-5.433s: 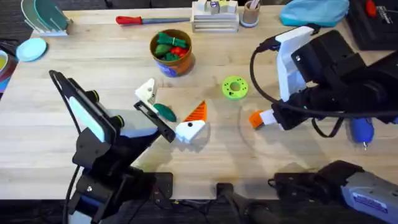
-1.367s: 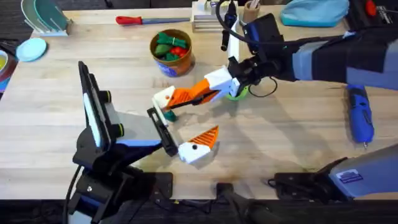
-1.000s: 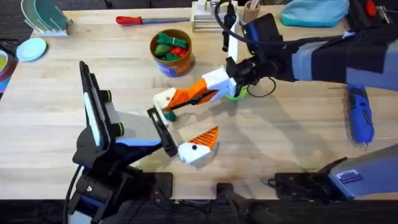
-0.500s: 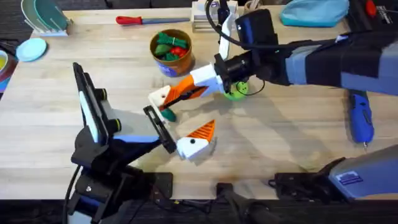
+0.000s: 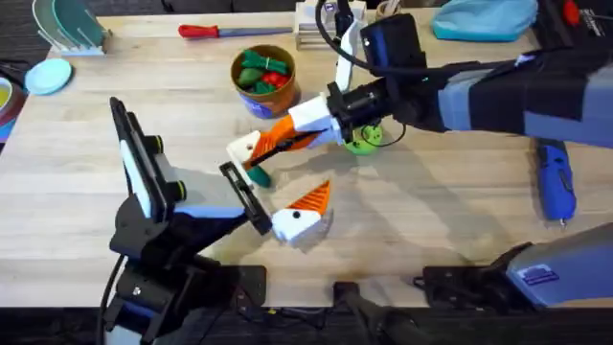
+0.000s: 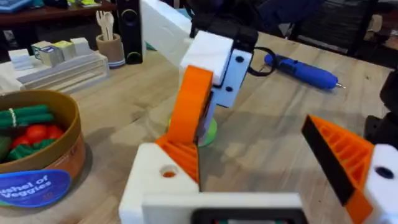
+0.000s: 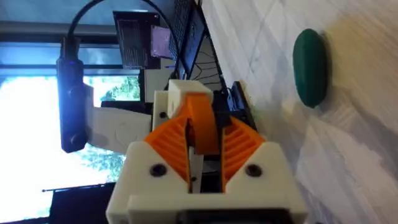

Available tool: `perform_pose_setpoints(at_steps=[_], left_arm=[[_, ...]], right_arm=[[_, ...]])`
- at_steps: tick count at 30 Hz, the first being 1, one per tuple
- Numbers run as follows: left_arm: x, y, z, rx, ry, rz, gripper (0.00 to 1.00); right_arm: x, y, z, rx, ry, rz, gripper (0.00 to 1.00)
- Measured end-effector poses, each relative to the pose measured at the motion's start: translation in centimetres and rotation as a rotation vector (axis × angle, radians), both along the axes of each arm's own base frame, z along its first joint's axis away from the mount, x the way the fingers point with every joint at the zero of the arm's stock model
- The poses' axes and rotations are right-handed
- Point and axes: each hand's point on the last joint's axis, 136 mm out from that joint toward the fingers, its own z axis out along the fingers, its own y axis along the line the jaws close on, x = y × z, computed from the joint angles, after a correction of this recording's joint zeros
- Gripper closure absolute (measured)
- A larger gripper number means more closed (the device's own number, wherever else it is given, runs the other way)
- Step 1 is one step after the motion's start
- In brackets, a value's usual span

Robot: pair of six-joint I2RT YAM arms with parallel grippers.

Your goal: Pick up the gripper from the table and insert it into the empty holder that is missing its gripper. Then pick up a screw, insert it into the mounting hole, and use the screwdriver to tighten it. Finally, clean up the table by picking up the vegetable and placing it into the bucket.

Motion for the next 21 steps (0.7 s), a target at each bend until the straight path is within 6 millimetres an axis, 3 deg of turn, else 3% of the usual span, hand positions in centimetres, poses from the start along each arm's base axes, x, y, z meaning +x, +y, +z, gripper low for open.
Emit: perform_pose_setpoints(at_steps=[21], left_arm=[[-0.66, -0.51, 0.04, 0.012, -0.021, -0.045, 0.008]], right_arm=[[-0.33, 0.02, 0.05, 0.003, 0.010, 0.013, 0.546]])
